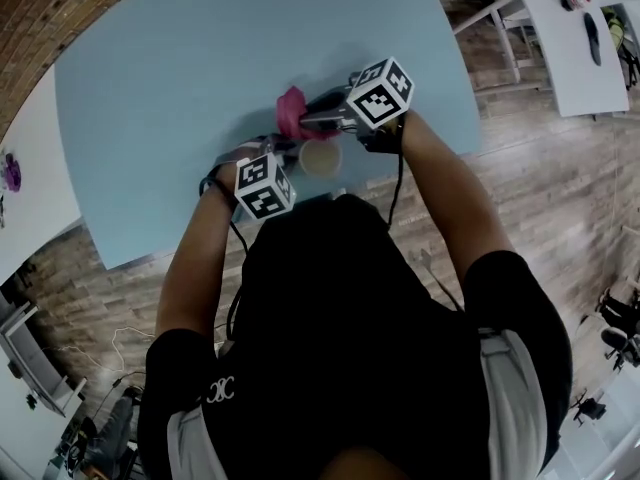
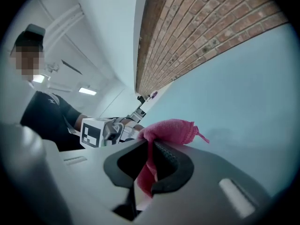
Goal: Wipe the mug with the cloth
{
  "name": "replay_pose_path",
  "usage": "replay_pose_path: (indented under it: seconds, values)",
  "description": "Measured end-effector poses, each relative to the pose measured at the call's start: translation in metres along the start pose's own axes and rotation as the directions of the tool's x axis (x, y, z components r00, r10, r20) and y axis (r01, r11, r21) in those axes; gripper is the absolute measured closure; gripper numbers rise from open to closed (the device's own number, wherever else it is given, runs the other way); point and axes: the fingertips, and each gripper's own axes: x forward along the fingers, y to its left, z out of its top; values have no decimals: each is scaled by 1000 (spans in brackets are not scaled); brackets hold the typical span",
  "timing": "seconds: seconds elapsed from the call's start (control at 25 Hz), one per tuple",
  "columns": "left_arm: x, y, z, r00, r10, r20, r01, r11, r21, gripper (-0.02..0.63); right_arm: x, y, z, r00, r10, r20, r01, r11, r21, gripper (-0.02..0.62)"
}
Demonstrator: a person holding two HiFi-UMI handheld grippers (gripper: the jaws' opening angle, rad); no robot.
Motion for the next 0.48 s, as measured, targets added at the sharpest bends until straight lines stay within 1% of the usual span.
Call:
replay_pose_path:
  seconds: [0.12,0.24,0.28,0.36,0.48]
  values:
    - [1,0,2,1000,7,-2,-7,1000,-15,552,12,-7,-10,995,20,-96,-19,1000,3,560]
    - [1,-3,4,1000,11,-7,-11,1000,-27,553,16,-12,-20,983,75,-167,-65,996,64,560]
    - [1,-3,4,1000,13,-7,-13,999,-32,554,16,-14,-22,979,82,-188,-69,995,74,560]
    - [0,-4,4,1000,19,-3,-19,999,-41,553,18,-21,-28,968,73,-242,-57,996,74,560]
    - [-1,-4,4,1000,27,-14,-27,999,-41,554,22,-26,-40,940,77,-332,-55,996,76,560]
